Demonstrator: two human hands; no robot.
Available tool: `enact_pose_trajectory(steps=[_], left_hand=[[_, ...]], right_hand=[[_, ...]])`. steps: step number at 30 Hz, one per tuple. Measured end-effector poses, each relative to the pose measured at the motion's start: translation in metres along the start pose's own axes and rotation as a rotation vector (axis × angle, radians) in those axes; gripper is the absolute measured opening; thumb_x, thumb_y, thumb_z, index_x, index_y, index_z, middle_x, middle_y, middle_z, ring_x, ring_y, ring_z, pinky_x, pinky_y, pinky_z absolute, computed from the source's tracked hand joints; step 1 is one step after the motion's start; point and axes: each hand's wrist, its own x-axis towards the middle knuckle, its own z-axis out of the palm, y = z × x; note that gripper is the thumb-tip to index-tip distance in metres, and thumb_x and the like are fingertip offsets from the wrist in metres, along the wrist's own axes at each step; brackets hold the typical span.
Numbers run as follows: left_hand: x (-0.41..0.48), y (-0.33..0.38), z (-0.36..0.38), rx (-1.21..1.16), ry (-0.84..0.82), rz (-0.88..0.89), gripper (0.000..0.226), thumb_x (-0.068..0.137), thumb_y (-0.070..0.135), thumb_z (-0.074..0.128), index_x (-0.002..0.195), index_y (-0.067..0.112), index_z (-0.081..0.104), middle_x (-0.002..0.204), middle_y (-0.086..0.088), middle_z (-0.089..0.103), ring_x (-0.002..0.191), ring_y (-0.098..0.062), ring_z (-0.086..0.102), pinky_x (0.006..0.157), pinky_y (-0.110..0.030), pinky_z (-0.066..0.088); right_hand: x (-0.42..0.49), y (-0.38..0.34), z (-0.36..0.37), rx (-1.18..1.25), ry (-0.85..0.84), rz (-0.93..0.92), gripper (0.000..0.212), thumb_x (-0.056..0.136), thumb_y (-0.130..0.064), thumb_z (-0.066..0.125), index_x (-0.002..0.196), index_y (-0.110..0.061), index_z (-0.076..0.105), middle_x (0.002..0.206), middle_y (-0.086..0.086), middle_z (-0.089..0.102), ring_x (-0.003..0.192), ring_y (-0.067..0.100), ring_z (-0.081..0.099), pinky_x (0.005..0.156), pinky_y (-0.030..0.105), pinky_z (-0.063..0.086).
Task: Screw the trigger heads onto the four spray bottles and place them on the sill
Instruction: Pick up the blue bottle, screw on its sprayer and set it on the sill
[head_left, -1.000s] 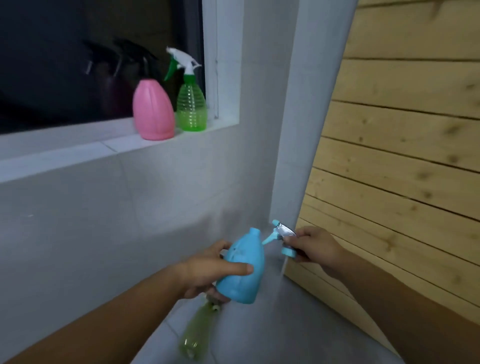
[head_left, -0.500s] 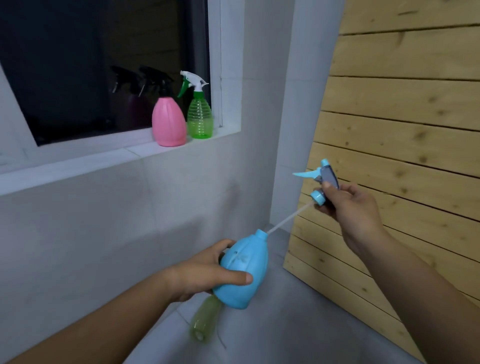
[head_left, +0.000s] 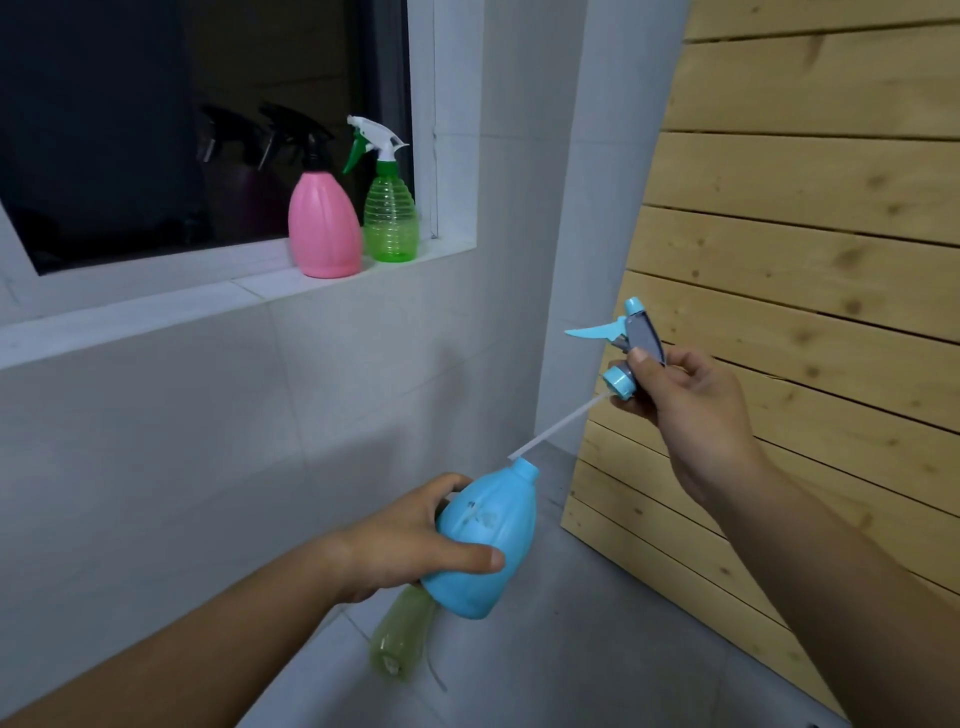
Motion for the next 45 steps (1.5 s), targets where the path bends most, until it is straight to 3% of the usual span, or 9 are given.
enact_pose_trajectory(steps=[3, 6, 10, 17, 24, 30, 33, 39, 45], left_hand=[[-0.001, -0.001, -0.004, -0.011, 0.018, -0.001, 0.076, 0.060, 0.039, 0.095, 0.125, 0.038, 0.057, 0.119, 0.000, 0.074, 0.103, -0.019, 0.078, 0.075, -0.035, 0.065], [-0.003, -0.001, -0.007, -0.018, 0.028, 0.010, 0.077, 0.060, 0.039, 0.095, 0.127, 0.037, 0.056, 0.121, -0.001, 0.074, 0.104, -0.020, 0.077, 0.076, -0.036, 0.065], [-0.002, 0.003, -0.002, -0.053, 0.031, 0.030, 0.075, 0.059, 0.039, 0.095, 0.125, 0.040, 0.060, 0.122, -0.002, 0.073, 0.105, -0.022, 0.077, 0.079, -0.039, 0.066], [-0.004, 0.013, 0.006, -0.162, -0.012, 0.048, 0.059, 0.066, 0.042, 0.091, 0.119, 0.048, 0.066, 0.118, 0.004, 0.077, 0.109, -0.024, 0.076, 0.093, -0.054, 0.060], [-0.006, 0.014, 0.009, -0.350, -0.045, 0.044, 0.064, 0.068, 0.037, 0.090, 0.127, 0.039, 0.068, 0.127, -0.006, 0.075, 0.113, -0.030, 0.075, 0.089, -0.049, 0.062], [-0.008, 0.017, 0.010, -0.452, -0.093, 0.039, 0.060, 0.076, 0.038, 0.081, 0.133, 0.030, 0.067, 0.137, -0.022, 0.066, 0.119, -0.039, 0.068, 0.107, -0.071, 0.041], [-0.007, 0.018, 0.010, -0.429, -0.113, 0.036, 0.059, 0.075, 0.038, 0.080, 0.132, 0.032, 0.067, 0.137, -0.020, 0.067, 0.127, -0.042, 0.064, 0.108, -0.069, 0.042], [-0.002, 0.022, 0.011, -0.439, -0.064, 0.002, 0.068, 0.066, 0.029, 0.075, 0.133, 0.021, 0.065, 0.126, -0.011, 0.075, 0.110, -0.030, 0.074, 0.087, -0.048, 0.062], [-0.005, 0.026, 0.025, -0.207, 0.107, -0.018, 0.078, 0.052, 0.048, 0.094, 0.120, 0.020, 0.068, 0.123, -0.017, 0.074, 0.113, -0.039, 0.073, 0.100, -0.058, 0.053]], right_hand=[[0.004, -0.004, -0.003, 0.026, 0.063, -0.025, 0.016, 0.090, -0.029, 0.066, 0.102, -0.019, 0.063, 0.092, -0.001, 0.079, 0.087, 0.014, 0.075, 0.072, 0.028, 0.059], [0.002, 0.001, -0.001, -0.005, 0.019, 0.024, 0.013, 0.091, -0.027, 0.065, 0.101, -0.018, 0.065, 0.091, -0.001, 0.079, 0.087, 0.015, 0.075, 0.073, 0.029, 0.060], [-0.011, 0.010, 0.014, -0.030, -0.168, 0.117, 0.021, 0.092, -0.020, 0.064, 0.106, -0.005, 0.063, 0.095, 0.010, 0.078, 0.088, 0.022, 0.074, 0.079, 0.036, 0.060], [-0.031, 0.011, 0.035, 0.031, -0.433, 0.247, 0.017, 0.096, -0.010, 0.056, 0.110, -0.001, 0.058, 0.099, 0.014, 0.072, 0.086, 0.018, 0.071, 0.075, 0.027, 0.059], [-0.030, 0.004, 0.030, 0.056, -0.592, 0.266, 0.039, 0.089, 0.006, 0.059, 0.127, 0.001, 0.052, 0.110, 0.017, 0.067, 0.100, 0.023, 0.067, 0.086, 0.031, 0.057], [-0.026, 0.007, 0.029, 0.157, -0.607, 0.243, 0.042, 0.087, 0.007, 0.060, 0.127, -0.003, 0.054, 0.109, 0.014, 0.069, 0.099, 0.023, 0.068, 0.085, 0.029, 0.055], [-0.025, 0.009, 0.027, 0.132, -0.630, 0.253, 0.040, 0.087, 0.004, 0.062, 0.125, -0.005, 0.057, 0.106, 0.012, 0.072, 0.099, 0.022, 0.069, 0.085, 0.029, 0.056], [-0.026, 0.017, 0.033, 0.113, -0.454, 0.239, 0.034, 0.082, -0.004, 0.072, 0.115, -0.007, 0.066, 0.096, 0.013, 0.074, 0.085, 0.020, 0.072, 0.076, 0.029, 0.057], [-0.029, 0.024, 0.037, 0.183, -0.377, 0.304, 0.014, 0.084, -0.009, 0.072, 0.098, -0.013, 0.074, 0.089, 0.010, 0.076, 0.080, 0.017, 0.073, 0.070, 0.026, 0.057]])
